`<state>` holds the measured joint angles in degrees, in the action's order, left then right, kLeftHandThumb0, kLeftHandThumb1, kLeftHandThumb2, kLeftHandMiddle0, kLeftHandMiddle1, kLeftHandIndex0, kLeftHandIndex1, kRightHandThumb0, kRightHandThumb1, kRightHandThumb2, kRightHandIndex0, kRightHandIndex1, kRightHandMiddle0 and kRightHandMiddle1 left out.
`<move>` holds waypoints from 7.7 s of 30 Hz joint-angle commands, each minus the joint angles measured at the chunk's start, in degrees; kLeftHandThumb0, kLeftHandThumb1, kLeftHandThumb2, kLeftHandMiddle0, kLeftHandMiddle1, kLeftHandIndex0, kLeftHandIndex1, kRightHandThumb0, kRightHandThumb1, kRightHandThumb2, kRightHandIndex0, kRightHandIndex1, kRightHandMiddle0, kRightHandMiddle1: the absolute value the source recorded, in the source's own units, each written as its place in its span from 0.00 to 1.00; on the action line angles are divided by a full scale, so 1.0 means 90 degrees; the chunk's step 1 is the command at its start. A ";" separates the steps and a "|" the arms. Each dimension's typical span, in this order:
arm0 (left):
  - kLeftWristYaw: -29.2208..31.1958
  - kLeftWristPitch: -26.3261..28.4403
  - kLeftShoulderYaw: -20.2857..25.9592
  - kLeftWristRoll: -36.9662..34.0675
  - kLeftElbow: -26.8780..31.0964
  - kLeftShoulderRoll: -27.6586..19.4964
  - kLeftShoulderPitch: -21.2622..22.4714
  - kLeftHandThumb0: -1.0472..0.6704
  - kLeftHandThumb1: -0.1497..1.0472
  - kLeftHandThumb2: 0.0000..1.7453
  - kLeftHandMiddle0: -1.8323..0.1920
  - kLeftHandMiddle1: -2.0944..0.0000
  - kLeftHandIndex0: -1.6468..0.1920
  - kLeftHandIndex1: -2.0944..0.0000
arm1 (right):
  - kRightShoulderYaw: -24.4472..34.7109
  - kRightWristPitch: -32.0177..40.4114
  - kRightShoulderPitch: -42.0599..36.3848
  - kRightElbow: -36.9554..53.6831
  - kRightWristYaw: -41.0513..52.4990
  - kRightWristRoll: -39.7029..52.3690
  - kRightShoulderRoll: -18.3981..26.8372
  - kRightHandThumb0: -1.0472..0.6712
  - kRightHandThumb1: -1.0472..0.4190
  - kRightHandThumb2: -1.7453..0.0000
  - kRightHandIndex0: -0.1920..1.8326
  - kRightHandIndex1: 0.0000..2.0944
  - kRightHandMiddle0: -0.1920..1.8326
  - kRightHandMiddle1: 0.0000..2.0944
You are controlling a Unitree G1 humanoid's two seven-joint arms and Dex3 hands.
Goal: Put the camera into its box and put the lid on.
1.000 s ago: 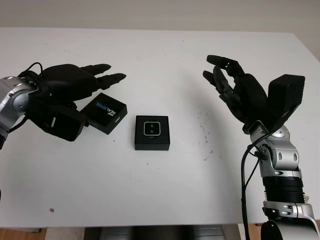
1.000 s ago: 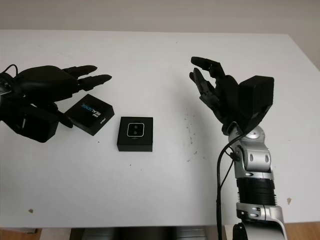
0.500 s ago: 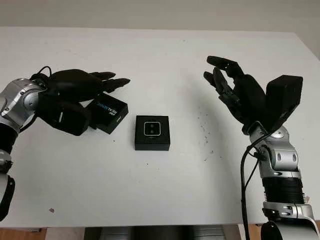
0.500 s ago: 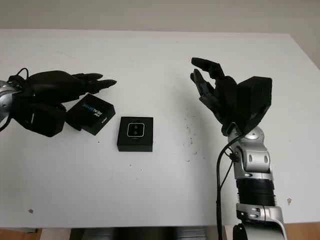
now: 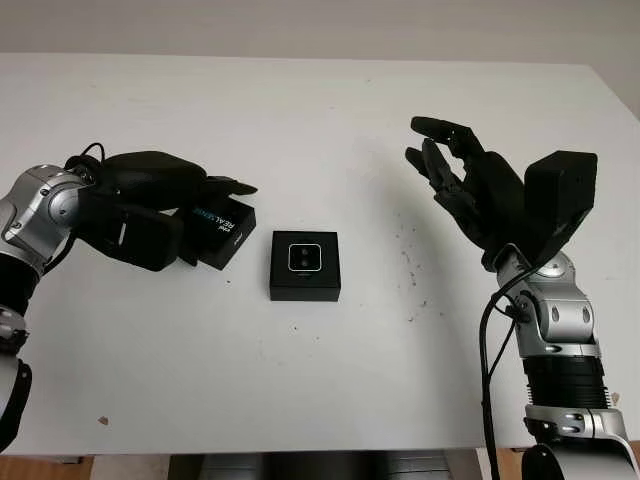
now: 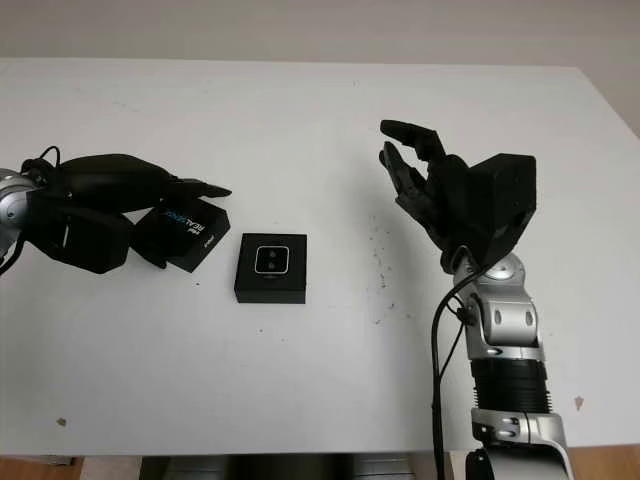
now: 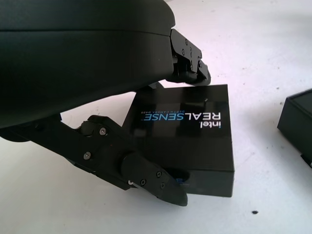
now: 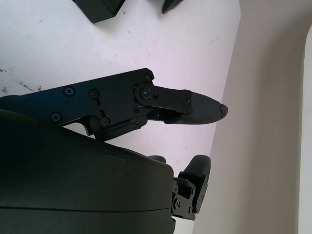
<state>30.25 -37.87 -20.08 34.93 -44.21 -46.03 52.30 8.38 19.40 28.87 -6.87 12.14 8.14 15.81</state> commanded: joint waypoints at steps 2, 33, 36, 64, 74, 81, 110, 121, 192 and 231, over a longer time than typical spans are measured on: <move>-0.0097 -0.0105 -0.0126 0.0154 0.0105 -0.0058 -0.0062 0.38 0.84 0.03 0.88 0.58 0.87 0.57 | 0.0010 0.0054 -0.0043 0.0154 -0.0009 0.0011 0.0040 0.28 0.00 0.71 0.18 0.12 0.03 0.46; 0.0844 0.5433 0.1196 -0.1622 0.4372 0.0617 -0.1373 0.43 1.00 0.07 0.68 0.02 0.78 0.01 | -0.0140 -0.0311 -0.0190 -0.0052 0.0129 0.0008 -0.0144 0.30 0.00 0.73 0.18 0.18 0.01 0.61; 0.1322 0.6222 0.1138 -0.1700 0.4747 0.0629 -0.1217 0.42 1.00 0.06 0.65 0.06 0.74 0.03 | -0.0158 -0.0376 -0.0189 -0.0112 0.0173 0.0026 -0.0185 0.30 0.00 0.72 0.17 0.17 0.00 0.62; 0.1269 0.7474 0.0307 -0.0994 0.5188 0.1300 -0.0906 0.43 1.00 0.05 0.72 0.12 0.74 0.10 | -0.0273 -0.0464 -0.0041 -0.0302 -0.0169 -0.0022 -0.0557 0.29 0.00 0.77 0.18 0.18 0.01 0.71; 0.1203 0.7967 0.0277 -0.0993 0.5058 0.1624 -0.0807 0.44 1.00 0.07 0.68 0.09 0.78 0.11 | -0.0322 -0.0764 -0.0054 -0.0454 0.0015 0.0019 -0.0574 0.28 0.00 0.77 0.17 0.19 0.01 0.73; 0.1683 0.8774 0.0196 -0.1154 0.5255 0.1687 -0.0692 0.45 1.00 0.10 0.60 0.01 0.73 0.08 | -0.0315 -0.0851 -0.0072 -0.0459 -0.0056 0.0001 -0.0612 0.28 0.00 0.78 0.17 0.19 0.01 0.72; 0.2313 1.0287 -0.1087 -0.1404 0.6238 0.1528 -0.0650 0.33 1.00 0.16 0.84 0.18 0.89 0.20 | -0.0328 -0.0681 -0.0161 -0.0302 -0.0385 0.0014 -0.0831 0.28 0.00 0.79 0.16 0.20 0.00 0.71; 0.2534 1.0963 -0.1649 -0.1585 0.6760 0.1465 -0.0497 0.28 1.00 0.18 0.99 0.38 1.00 0.79 | -0.0331 -0.0641 -0.0161 -0.0286 -0.0437 0.0005 -0.0842 0.28 0.00 0.79 0.17 0.21 0.01 0.72; 0.1044 0.3733 -0.0751 -0.0974 0.6746 0.1051 -0.1359 0.18 1.00 0.31 1.00 1.00 1.00 1.00 | -0.0338 -0.0877 -0.0236 -0.0445 -0.0208 -0.0188 -0.0729 0.28 0.00 0.76 0.15 0.36 0.03 0.64; -0.1512 0.3156 0.3422 -0.4875 0.3799 0.3056 -0.2975 0.18 1.00 0.32 1.00 1.00 1.00 1.00 | -0.0740 -0.1520 -0.1127 0.1055 -0.1375 -0.1383 -0.0904 0.22 0.00 0.72 0.03 0.16 0.01 0.24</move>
<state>17.14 -8.56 9.33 -7.85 -8.90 -19.47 26.93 2.99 5.93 20.04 -0.38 0.55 -2.73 7.87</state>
